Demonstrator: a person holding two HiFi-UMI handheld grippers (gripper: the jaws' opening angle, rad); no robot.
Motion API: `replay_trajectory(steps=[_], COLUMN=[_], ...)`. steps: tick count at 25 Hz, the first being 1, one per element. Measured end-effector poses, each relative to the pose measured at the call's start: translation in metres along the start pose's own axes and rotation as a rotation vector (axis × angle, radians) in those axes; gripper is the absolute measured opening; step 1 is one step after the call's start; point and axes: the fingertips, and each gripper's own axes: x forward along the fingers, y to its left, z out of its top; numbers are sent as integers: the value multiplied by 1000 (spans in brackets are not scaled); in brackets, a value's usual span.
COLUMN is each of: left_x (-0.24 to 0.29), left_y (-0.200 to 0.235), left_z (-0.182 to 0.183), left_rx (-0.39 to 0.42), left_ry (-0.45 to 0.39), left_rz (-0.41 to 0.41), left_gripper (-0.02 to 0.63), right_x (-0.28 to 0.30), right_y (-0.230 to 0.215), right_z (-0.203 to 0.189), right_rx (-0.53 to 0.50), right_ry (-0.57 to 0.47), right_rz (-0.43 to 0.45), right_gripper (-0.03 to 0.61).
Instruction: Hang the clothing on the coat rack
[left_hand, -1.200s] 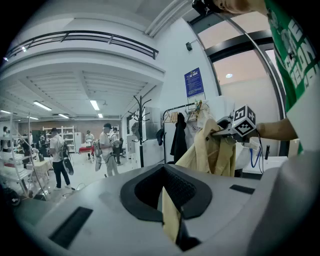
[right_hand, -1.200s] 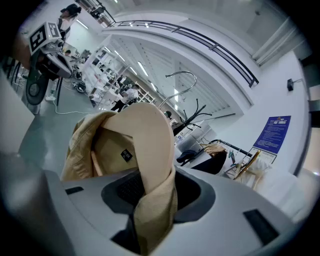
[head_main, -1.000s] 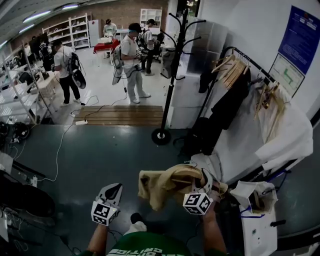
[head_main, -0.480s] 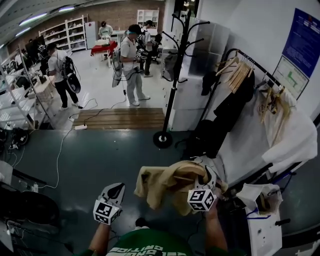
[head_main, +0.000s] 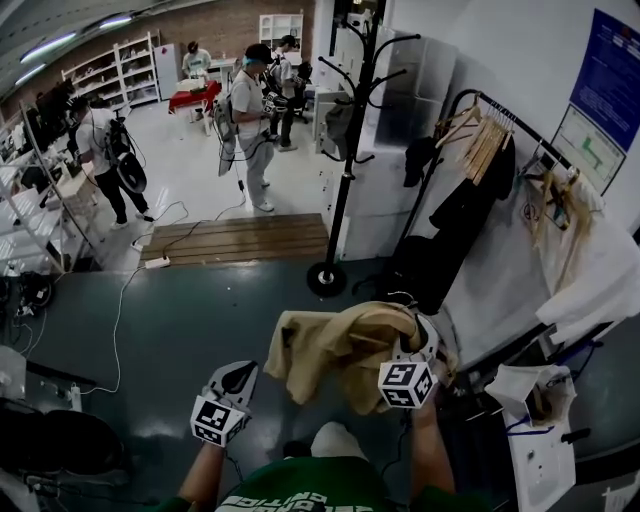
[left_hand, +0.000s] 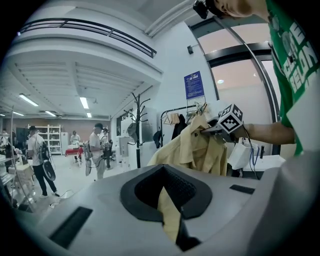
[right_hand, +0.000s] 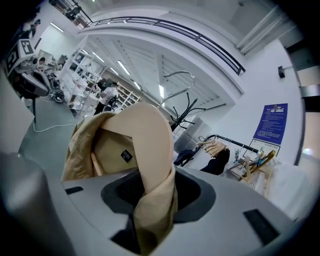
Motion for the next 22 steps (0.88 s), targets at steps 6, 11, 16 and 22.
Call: replay_trajectory(steps=[6,11,16,22], left_x=[40,83,137,194], left_y=[33,59,80,93], left_z=[9,15,33,49], left_rx=[20,24,29,9], left_ry=[2,16,16,1], left_rz=[1,4,8,20], left_gripper=[5,5,5,5], right_x=[50,97,144,195], right_y=[-7,-14,-34,-63], right_z=[14,19,26,28], right_rx=[0,-26,-55,-84], right_ry=[8,16,14,-4], right_rz=[-5,4,14,15], right_gripper=[158,158,158,158])
